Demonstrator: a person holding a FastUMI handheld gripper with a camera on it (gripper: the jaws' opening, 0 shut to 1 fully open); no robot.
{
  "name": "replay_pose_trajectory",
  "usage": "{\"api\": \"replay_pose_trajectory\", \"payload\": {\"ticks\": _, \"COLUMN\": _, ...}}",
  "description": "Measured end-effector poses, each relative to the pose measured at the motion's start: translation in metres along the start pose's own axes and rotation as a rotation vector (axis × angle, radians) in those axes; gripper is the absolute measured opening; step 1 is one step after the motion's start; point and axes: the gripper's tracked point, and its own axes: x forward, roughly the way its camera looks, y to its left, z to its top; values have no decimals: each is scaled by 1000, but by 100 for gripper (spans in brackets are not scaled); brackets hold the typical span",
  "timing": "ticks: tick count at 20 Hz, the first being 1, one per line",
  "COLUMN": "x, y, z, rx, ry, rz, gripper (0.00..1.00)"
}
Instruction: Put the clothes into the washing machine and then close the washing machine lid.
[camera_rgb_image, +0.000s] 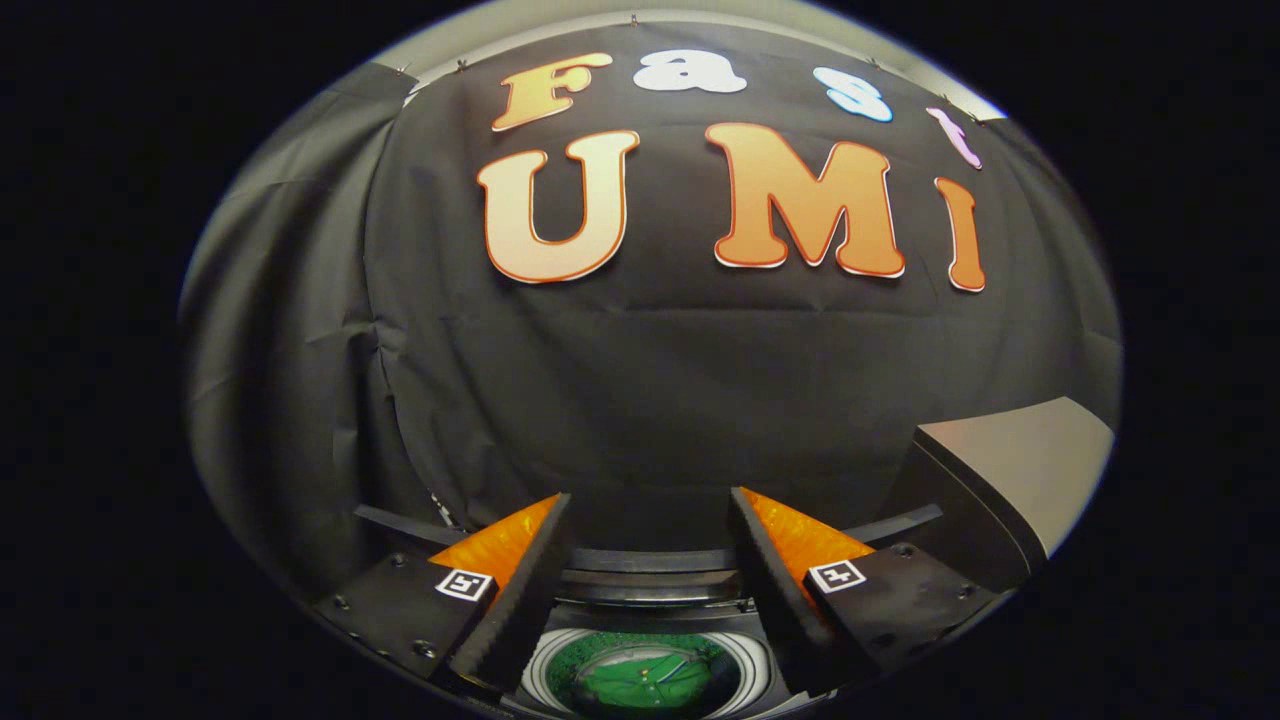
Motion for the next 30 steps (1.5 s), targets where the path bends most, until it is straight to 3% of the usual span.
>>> {"api": "replay_pose_trajectory", "payload": {"ticks": 20, "x": -41, "y": 7, "z": -52, "rx": 3, "ry": -52, "rz": 32, "gripper": 99}}
{"api": "replay_pose_trajectory", "payload": {"ticks": 22, "x": -36, "y": 0, "z": -82, "rx": 6, "ry": 16, "rz": 4, "gripper": 99}}
{"api": "replay_pose_trajectory", "payload": {"ticks": 26, "x": -29, "y": 1, "z": -199, "rx": 90, "ry": 313, "rz": -4, "gripper": 100}}
{"api": "replay_pose_trajectory", "payload": {"ticks": 30, "x": -25, "y": 4, "z": -253, "rx": 69, "ry": 393, "rz": 0, "gripper": 99}}
